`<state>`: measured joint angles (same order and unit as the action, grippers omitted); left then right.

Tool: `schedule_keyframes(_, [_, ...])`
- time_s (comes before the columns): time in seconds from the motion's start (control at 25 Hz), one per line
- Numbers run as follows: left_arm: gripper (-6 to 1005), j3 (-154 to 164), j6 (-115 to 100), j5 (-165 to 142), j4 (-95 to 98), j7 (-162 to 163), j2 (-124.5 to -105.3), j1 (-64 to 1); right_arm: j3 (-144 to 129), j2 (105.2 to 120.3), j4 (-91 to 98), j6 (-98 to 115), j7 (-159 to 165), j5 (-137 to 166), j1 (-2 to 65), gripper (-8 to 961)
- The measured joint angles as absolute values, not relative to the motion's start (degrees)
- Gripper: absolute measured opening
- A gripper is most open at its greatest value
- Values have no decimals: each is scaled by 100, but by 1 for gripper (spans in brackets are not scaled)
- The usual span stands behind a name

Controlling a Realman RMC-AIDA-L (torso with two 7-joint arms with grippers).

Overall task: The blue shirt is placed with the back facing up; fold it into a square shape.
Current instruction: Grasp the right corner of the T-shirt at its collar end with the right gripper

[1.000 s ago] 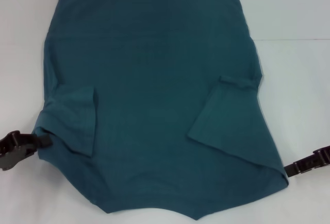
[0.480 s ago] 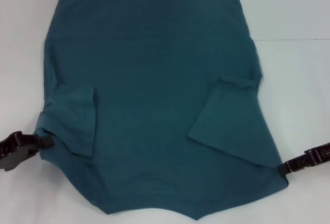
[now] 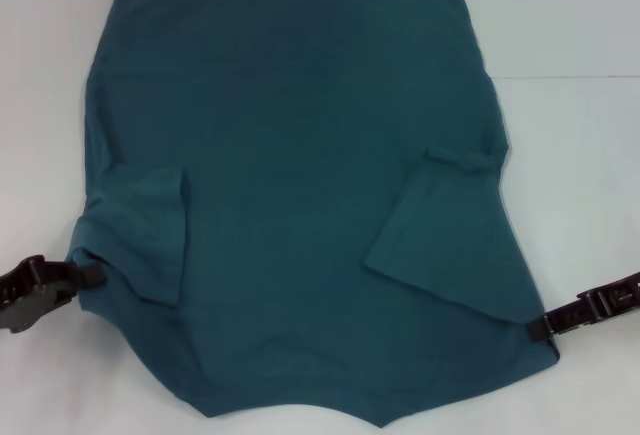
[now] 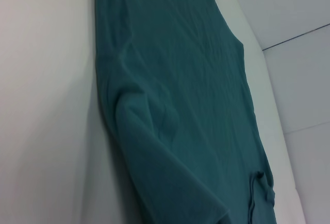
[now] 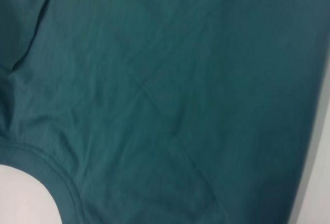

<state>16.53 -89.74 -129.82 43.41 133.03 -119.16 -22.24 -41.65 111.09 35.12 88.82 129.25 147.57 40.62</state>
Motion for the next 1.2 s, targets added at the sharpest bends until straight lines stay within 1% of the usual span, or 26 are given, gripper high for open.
schedule_keyframes(0.84, [15, 1652, -8971, -12982, 4342, 13324, -11918, -2216, -4361, 11125, 3523, 8762, 12949, 14757, 4089, 613])
schedule_keyframes(1.2, [14, 1652, -8958, -12982, 4298, 13324, -11909, -2219, -4416, 11242, 3501, 8730, 12947, 14757, 4130, 614])
